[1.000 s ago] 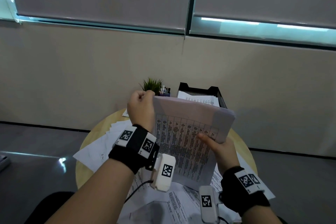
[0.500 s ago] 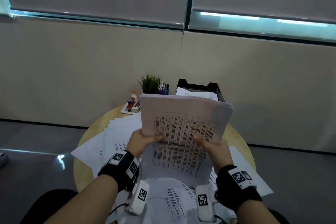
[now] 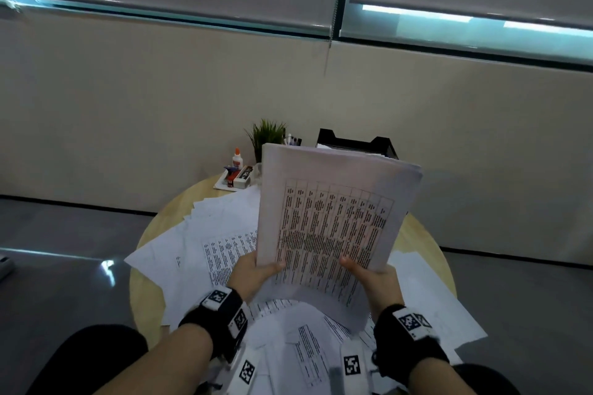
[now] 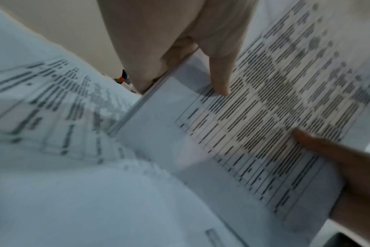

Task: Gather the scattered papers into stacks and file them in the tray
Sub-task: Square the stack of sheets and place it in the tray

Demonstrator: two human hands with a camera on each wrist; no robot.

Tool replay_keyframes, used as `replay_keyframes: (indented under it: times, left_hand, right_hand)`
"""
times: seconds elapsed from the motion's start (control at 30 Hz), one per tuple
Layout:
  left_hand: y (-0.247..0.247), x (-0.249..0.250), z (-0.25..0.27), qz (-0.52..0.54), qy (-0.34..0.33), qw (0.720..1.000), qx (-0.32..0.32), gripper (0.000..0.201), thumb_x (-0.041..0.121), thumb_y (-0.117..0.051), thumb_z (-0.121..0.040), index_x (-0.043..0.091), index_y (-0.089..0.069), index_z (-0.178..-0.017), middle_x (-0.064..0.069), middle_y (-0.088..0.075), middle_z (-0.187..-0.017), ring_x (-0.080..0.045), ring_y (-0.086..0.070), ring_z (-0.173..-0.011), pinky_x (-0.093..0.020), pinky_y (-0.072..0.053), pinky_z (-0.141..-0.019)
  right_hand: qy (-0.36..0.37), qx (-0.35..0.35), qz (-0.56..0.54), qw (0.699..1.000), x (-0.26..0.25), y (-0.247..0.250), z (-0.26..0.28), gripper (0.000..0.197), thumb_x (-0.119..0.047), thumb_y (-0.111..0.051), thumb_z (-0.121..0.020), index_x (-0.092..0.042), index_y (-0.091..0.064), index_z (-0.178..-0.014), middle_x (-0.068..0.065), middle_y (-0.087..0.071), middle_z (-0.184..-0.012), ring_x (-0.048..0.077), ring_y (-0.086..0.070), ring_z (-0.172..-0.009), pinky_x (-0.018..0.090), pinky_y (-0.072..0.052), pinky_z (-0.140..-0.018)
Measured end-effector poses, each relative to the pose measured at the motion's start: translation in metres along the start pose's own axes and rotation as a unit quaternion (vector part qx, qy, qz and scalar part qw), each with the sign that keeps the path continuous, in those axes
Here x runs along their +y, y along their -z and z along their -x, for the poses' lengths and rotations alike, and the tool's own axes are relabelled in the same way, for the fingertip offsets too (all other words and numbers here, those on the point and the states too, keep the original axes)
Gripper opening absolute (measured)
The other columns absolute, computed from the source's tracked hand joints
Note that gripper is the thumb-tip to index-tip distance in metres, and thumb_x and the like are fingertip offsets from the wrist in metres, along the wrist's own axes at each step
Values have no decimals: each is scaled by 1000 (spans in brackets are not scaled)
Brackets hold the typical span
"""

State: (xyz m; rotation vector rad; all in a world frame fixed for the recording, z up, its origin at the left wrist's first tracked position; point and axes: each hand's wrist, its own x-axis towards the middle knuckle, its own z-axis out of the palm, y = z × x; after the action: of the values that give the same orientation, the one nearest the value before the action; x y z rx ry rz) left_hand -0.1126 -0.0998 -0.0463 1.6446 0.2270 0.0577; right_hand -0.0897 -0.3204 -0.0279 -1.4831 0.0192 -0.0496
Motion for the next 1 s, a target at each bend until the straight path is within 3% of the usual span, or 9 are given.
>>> replay_keyframes:
  times: [0.1,0.17,0.3,0.57,0.77,0.83,0.9,0.97,1.0]
  left_hand:
    - [4,-6,-1,-41,-18,999,-14,12,21,-66,-86,27,-62,-96,2,-69,-101,-16,-66,-95,-41,-52,-91]
    - [6,-1,-2,-49,-29,998,-12,12,19,-64,-88,24,-63,-99,5,-69,-99,-14,-66,-93,-38,-53,-90]
    - [18,-3,0,-61,-20,997,-37,21,16,-64,-87,17,-61,-108,3,-69,-104,-14,-65,-97,-33,-51,-89]
    - [31,-39,8,-140,67,984,-90,39,7,-64,-87,10,-55,-125,-7,-63,-123,-22,-59,-112,-41,-42,-104]
    - [29,-41,11,-169,110,969,-145,49,6,-60,-89,12,-42,-134,-3,-55,-127,-23,-53,-115,-35,-41,-103]
    - [30,-41,11,-166,132,961,-179,52,1,-60,-86,12,-40,-134,-5,-57,-126,-24,-55,-114,-36,-44,-99]
    - [33,-42,12,-146,156,956,-201,59,-6,-58,-82,12,-40,-135,-6,-57,-125,-26,-56,-114,-34,-48,-93]
    - [37,-45,12,-87,207,949,-219,64,-7,-56,-81,23,-41,-136,-5,-57,-128,-38,-59,-110,-43,-53,-86]
    - [39,-44,13,-48,232,944,-230,62,-7,-53,-82,29,-44,-132,-4,-56,-130,-43,-61,-105,-48,-56,-80]
  right_hand:
    - [-5,-1,-3,1000,-4,-1,-4,21,-7,-76,-76,-15,-70,-94,-7,-75,-82,10,-72,-80,22,-57,-66]
    - [-13,-6,-2,1000,-11,-3,-6,20,-7,-75,-78,-10,-70,-98,-2,-75,-86,15,-71,-84,25,-57,-70]
    - [-56,-19,-48,997,-12,-5,-1,14,4,-63,-86,1,-63,-100,7,-69,-85,15,-68,-70,16,-53,-52]
    - [-173,29,18,984,53,-10,10,17,-3,-67,-84,6,-60,-97,14,-59,-84,27,-56,-81,49,-48,-90]
    - [-265,41,38,963,66,3,9,13,2,-66,-85,4,-53,-88,12,-55,-78,29,-52,-78,40,-41,-73]
    - [-282,48,47,957,67,9,10,15,-1,-67,-85,2,-54,-91,15,-60,-86,33,-53,-79,41,-38,-81]
    - [-289,44,38,956,69,11,6,48,-4,-78,-74,9,-52,-112,21,-61,-113,38,-54,-99,47,-34,-96]
    - [-274,45,23,960,78,16,-6,108,-16,-93,-50,11,-35,-137,20,-45,-142,39,-40,-130,56,-21,-111]
    - [-281,35,18,959,72,16,-8,115,-18,-92,-52,9,-27,-143,19,-36,-149,39,-30,-138,61,-13,-111]
